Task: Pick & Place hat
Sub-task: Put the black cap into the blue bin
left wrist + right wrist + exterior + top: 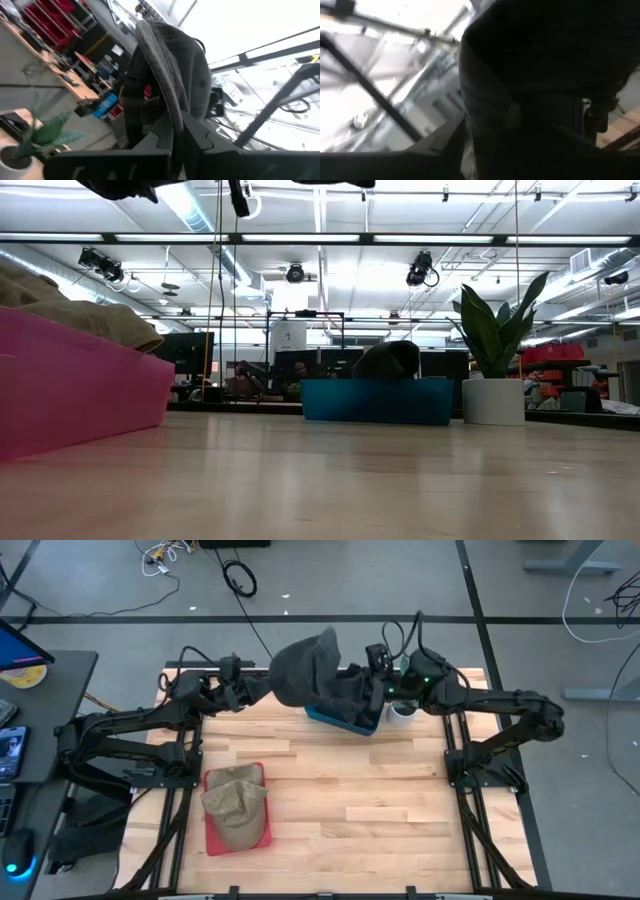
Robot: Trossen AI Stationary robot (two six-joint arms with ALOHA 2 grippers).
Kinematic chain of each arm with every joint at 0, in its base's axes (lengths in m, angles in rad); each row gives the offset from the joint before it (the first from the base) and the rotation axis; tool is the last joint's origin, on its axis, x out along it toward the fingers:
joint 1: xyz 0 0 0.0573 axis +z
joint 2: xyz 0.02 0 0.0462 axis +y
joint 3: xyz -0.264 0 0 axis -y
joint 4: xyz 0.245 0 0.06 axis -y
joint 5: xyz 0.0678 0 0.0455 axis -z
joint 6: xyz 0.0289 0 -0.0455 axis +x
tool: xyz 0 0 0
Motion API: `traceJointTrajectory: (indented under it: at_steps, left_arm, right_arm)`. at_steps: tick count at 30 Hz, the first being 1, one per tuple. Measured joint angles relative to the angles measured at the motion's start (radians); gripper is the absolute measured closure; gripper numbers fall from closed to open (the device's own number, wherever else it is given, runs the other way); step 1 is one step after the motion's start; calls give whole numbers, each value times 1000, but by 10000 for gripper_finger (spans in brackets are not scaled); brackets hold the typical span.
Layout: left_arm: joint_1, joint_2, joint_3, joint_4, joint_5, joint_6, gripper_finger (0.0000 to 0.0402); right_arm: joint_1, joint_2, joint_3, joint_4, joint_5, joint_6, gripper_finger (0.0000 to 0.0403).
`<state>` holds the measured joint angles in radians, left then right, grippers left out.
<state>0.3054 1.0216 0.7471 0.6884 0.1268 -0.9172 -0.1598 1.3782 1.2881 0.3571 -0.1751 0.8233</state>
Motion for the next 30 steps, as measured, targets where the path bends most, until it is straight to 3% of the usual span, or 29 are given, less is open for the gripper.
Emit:
traceJointTrajectory:
  at_steps: [5,15,23,30]
  left_arm:
    - [0,-1,0,5,77,-42,390]
    - [0,-2,0,58,194,-62,390]
    - [0,-3,0,64,199,-61,390]
    - [0,-3,0,72,211,-66,390]
  right_arm:
    - [-29,-33,0,-77,-149,-118,180]
    - [-66,-167,0,-315,-158,-355,170]
    - [-127,-194,0,-337,-311,-334,159]
    - [-154,-184,0,-314,-424,-360,105]
